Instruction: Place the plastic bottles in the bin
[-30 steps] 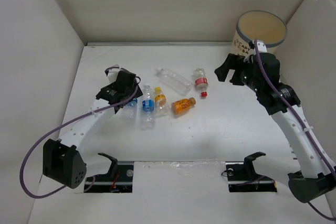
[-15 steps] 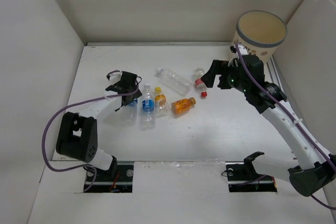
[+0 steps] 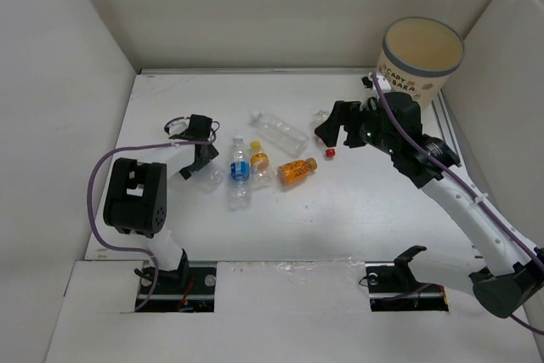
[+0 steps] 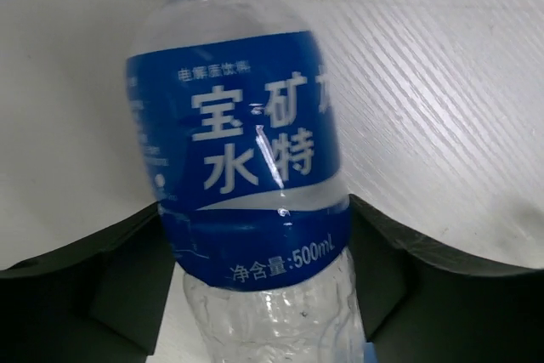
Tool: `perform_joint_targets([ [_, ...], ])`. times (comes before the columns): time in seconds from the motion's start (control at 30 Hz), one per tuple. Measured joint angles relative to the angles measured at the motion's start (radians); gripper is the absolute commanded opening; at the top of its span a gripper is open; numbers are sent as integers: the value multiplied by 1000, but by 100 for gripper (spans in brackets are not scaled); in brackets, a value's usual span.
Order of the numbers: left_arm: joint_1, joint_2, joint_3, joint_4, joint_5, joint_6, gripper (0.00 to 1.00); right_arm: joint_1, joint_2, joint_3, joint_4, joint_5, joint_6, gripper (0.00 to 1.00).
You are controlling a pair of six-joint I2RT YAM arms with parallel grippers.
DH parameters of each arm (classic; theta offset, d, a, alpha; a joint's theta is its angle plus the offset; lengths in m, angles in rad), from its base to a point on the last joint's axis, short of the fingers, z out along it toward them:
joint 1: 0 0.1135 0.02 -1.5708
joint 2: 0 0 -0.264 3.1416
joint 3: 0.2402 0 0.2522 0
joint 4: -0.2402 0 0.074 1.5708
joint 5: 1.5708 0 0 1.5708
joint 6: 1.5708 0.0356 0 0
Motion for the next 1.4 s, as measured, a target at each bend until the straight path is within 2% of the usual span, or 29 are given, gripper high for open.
perform_joint_targets([
  [0.03, 10, 0, 0, 5, 3, -4, 52, 8, 1, 0, 2, 0, 0, 100],
  [0.13, 49, 1, 0, 40, 8, -13, 25, 38, 12, 1, 16, -5, 0, 100],
  [0.17, 56, 1, 0, 58, 11, -16, 11, 47, 20, 1, 22, -11, -2, 100],
  [0.27, 78, 0, -3, 65, 15, -27, 0, 69, 54, 1, 50, -45, -12, 100],
  [0.37, 65, -38, -3, 24, 7, -38, 0, 80, 100, 1, 107, -122, -19, 100],
  [0.5, -21, -191, 26, -23, 16, -15, 0, 83, 197, 16, 202, -260, -16, 100],
  [0.63, -165, -327, 150, 18, 69, 57, 0, 109, 339, 82, 285, -343, 16, 100],
  [0.77, -291, -411, 236, 126, 158, 114, 0, 139, 435, 111, 401, -395, 83, 100],
  [0.87, -298, -449, 237, 199, 253, 146, 0, 145, 444, 111, 489, -444, 137, 100],
  [1.03, -295, -470, 221, 325, 438, 129, 0, 139, 443, 103, 728, -487, 218, 100],
  [1.17, -293, -472, 218, 405, 526, 114, 0, 136, 448, 92, 832, -531, 273, 100],
  [1.3, -293, -491, 199, 466, 566, 94, 2, 136, 468, 92, 900, -560, 309, 83],
  [1.33, -294, -496, 198, 471, 573, 93, 6, 136, 477, 88, 921, -571, 327, 71],
  [1.37, -294, -496, 198, 474, 577, 97, 12, 136, 479, 84, 935, -575, 334, 66],
  [1.4, -293, -496, 198, 475, 582, 98, 17, 137, 479, 80, 941, -576, 348, 57],
])
